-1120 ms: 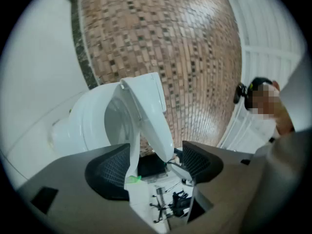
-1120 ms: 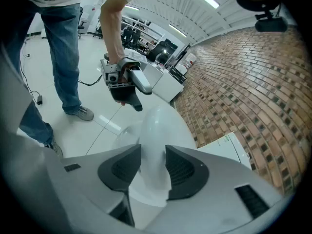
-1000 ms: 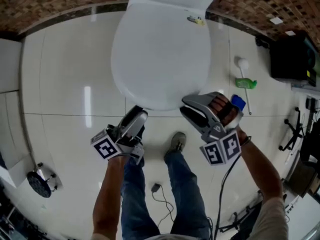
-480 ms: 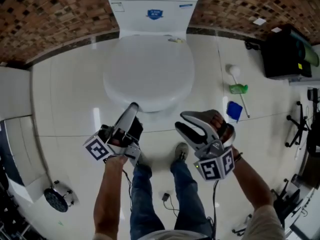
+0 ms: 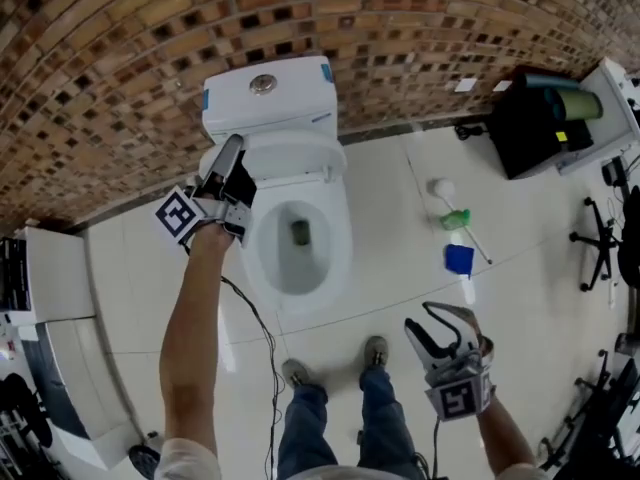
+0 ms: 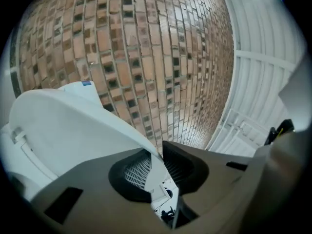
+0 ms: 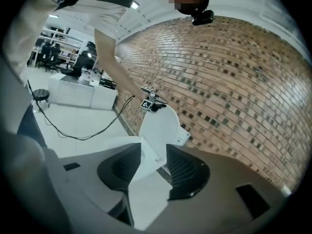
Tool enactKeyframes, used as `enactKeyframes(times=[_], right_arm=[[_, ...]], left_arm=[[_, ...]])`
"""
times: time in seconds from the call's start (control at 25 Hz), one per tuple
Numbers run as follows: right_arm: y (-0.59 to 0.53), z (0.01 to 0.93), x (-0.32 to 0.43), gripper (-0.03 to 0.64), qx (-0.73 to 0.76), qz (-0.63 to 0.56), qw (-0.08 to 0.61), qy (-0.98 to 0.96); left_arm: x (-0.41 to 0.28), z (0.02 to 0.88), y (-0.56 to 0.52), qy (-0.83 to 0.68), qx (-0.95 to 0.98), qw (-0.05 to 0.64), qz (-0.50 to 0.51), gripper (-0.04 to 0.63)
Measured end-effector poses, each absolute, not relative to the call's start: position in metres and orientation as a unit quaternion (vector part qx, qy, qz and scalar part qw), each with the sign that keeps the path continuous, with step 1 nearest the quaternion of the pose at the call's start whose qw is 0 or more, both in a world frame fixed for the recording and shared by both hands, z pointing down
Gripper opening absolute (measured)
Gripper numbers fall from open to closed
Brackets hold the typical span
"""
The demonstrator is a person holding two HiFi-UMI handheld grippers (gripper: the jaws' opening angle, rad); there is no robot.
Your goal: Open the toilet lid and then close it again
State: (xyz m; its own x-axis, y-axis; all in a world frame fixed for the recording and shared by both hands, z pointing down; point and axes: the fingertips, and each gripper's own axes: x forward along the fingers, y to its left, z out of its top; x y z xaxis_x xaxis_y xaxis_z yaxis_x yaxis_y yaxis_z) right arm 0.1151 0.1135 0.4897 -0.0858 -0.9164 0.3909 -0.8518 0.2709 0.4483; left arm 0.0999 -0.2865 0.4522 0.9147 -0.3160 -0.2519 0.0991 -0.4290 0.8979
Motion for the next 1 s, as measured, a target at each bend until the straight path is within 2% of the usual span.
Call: enactKeyframes(times=[0.32,0.64,0.76,0.8,0.84,1.0], right_arm=[[0.125,0.467,0.12,0.167,0.71,-0.008,0.172,-0.683],[0.141,0.438,0.129,0.167,0.794,0.046,0.037,-0.605],[0.15,0.434,0.129,0.167,0.802,0.061,0.024,-0.593],[0.152,0.432,0.129,0.167,0.802,0.061,0.02,-0.594],[0.153,0.429,0.129,0.167,0.801,0.058,0.018,-0.595],[0.163,0.424,0.13,0.167,0.79,0.03,0.033,-0.612]], left_arm=[[0.158,0.45,-0.39,-0.131,0.798,0.556,-0.193,0.075],[0.171,0.452,-0.402,-0.148,0.796,0.562,-0.17,0.084],[0.17,0.454,-0.397,-0.147,0.794,0.562,-0.181,0.129],[0.169,0.454,-0.397,-0.151,0.792,0.561,-0.187,0.156],[0.167,0.455,-0.397,-0.157,0.789,0.563,-0.193,0.215],[0.153,0.456,-0.39,-0.172,0.788,0.558,-0.196,0.225]])
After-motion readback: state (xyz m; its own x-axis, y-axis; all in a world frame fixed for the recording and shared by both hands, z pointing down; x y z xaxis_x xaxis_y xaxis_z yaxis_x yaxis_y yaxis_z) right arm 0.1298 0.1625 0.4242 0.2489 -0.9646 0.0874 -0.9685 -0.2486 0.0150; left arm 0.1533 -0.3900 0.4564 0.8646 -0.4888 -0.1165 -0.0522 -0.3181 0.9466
